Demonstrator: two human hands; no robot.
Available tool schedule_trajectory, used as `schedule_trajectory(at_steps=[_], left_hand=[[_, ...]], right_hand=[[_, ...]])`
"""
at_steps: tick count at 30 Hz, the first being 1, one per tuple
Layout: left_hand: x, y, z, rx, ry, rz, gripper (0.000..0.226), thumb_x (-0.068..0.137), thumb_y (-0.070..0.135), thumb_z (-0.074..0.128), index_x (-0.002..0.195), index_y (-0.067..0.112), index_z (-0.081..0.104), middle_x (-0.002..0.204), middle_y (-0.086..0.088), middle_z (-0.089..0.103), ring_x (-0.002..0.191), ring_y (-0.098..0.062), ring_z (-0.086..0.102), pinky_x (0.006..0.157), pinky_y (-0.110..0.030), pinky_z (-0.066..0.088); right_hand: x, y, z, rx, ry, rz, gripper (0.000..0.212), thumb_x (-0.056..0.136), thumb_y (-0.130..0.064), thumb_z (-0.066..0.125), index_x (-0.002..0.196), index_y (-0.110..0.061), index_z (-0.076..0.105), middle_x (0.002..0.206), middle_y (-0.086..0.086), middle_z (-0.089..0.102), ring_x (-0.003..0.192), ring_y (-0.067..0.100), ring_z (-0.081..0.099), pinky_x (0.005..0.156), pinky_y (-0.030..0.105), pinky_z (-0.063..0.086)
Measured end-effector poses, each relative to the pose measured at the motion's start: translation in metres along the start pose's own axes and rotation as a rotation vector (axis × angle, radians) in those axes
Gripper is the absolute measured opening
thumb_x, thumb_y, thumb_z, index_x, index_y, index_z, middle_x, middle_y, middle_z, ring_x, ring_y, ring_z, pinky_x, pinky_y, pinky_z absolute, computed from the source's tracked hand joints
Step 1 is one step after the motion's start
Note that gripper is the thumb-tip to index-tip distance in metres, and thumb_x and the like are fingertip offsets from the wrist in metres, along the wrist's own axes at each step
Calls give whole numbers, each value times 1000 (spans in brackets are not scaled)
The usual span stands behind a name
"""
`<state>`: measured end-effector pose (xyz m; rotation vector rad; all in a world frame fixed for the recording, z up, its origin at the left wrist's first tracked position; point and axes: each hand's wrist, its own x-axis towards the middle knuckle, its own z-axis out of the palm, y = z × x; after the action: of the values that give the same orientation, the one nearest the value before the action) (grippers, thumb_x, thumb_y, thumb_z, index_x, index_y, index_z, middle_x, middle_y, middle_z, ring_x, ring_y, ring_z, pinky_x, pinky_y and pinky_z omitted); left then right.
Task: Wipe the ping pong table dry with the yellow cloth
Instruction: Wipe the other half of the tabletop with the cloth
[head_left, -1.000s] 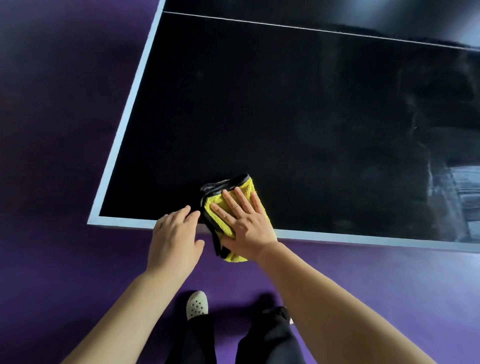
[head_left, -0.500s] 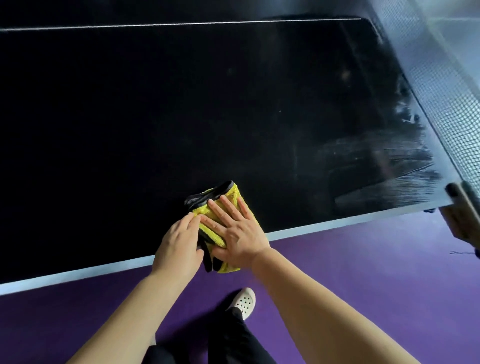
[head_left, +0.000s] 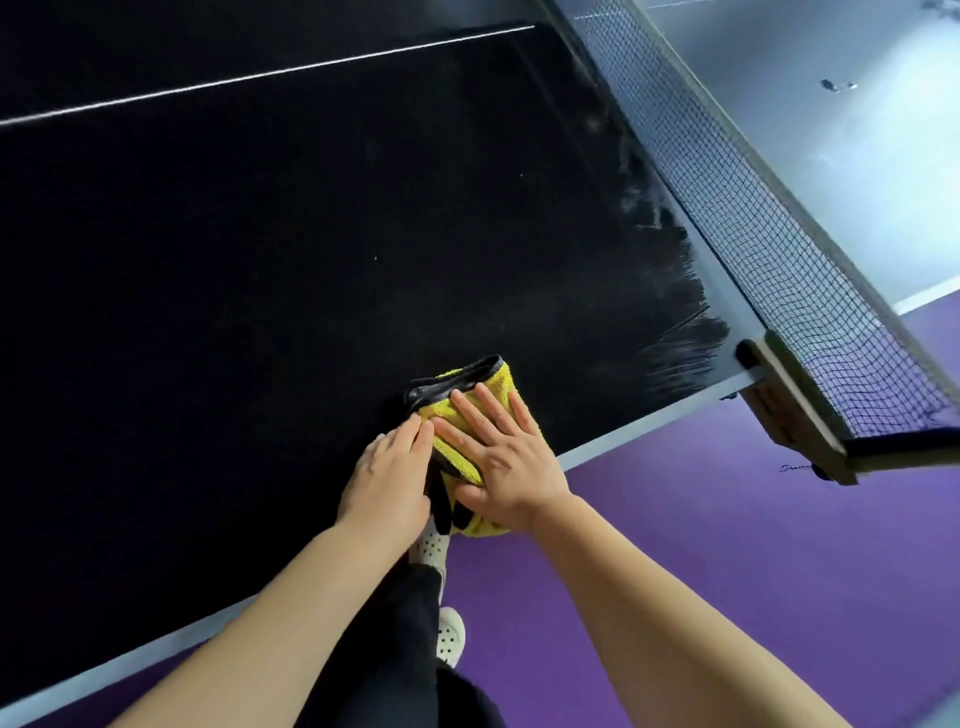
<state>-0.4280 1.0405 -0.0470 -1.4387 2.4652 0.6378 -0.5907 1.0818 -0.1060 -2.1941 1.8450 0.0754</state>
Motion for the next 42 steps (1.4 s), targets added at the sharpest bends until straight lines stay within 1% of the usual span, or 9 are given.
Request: schedule_trajectory(at_steps=[8, 14, 21, 27, 29, 32, 36, 39, 42], left_hand=[[81, 80, -6, 100, -3, 233, 73, 91, 8, 51, 150, 14, 8, 157, -6, 10, 144, -20, 14, 116, -30, 9], [134, 126, -22, 138, -46, 301, 73, 93, 9, 52, 151, 15, 8, 158, -5, 10, 144, -23, 14, 116, -32, 12], [191, 158, -47, 142, -73, 380, 71, 94, 6, 47, 151, 15, 6, 159, -4, 6, 145, -21, 8, 116, -31, 10], [234, 185, -53, 144, -68, 446, 71, 92, 5, 47, 151, 12, 8, 158, -5, 8, 145, -18, 10, 117, -30, 6], [243, 193, -50, 137, -65, 455, 71, 92, 6, 47, 151, 12, 8, 158, -5, 9, 144, -18, 10, 117, -30, 6], [250, 209, -49, 115, -66, 444, 68, 94, 6, 44, 151, 13, 8, 158, -4, 8, 145, -19, 10, 116, -29, 6], [250, 236, -48, 76, -69, 403, 61, 97, 5, 41, 151, 16, 13, 158, -2, 11, 144, -19, 12, 116, -29, 10], [245, 255, -44, 61, -73, 393, 58, 97, 7, 40, 150, 17, 18, 157, -2, 14, 144, -20, 14, 115, -28, 11], [229, 271, -34, 66, -69, 308, 60, 97, 7, 41, 151, 17, 15, 158, -1, 10, 145, -20, 11, 115, -28, 10]], right_hand=[[-21, 97, -16, 21, -6, 210, 78, 83, -57, 32, 154, -42, 4, 164, -5, 1, 151, 23, -12, 120, 48, -10], [-20, 153, -30, 54, -30, 310, 79, 82, -57, 32, 151, -46, -5, 163, -8, -6, 150, 21, -17, 119, 48, -12], [-3, 199, -49, 114, -16, 427, 78, 81, -57, 33, 151, -45, -1, 163, -8, -7, 149, 18, -22, 119, 46, -16], [7, 241, -52, 103, 0, 481, 82, 79, -54, 42, 152, -46, 3, 162, -10, -8, 150, 18, -19, 119, 44, -17], [7, 260, -54, 73, -33, 468, 83, 80, -54, 41, 152, -47, 1, 161, -12, -13, 149, 18, -21, 118, 43, -19], [6, 279, -62, 79, -70, 477, 80, 77, -56, 29, 151, -50, -2, 158, -15, -19, 145, 13, -28, 117, 41, -23], [-11, 283, -64, 168, -40, 557, 78, 72, -56, 20, 145, -54, -7, 155, -19, -22, 141, 8, -35, 113, 35, -29], [-29, 286, -62, 221, 0, 580, 76, 78, -49, 32, 144, -57, -4, 155, -21, -22, 141, 6, -33, 114, 34, -27], [-43, 289, -63, 255, -7, 533, 78, 83, -43, 45, 147, -55, 2, 153, -21, -23, 139, 5, -33, 112, 33, -28]])
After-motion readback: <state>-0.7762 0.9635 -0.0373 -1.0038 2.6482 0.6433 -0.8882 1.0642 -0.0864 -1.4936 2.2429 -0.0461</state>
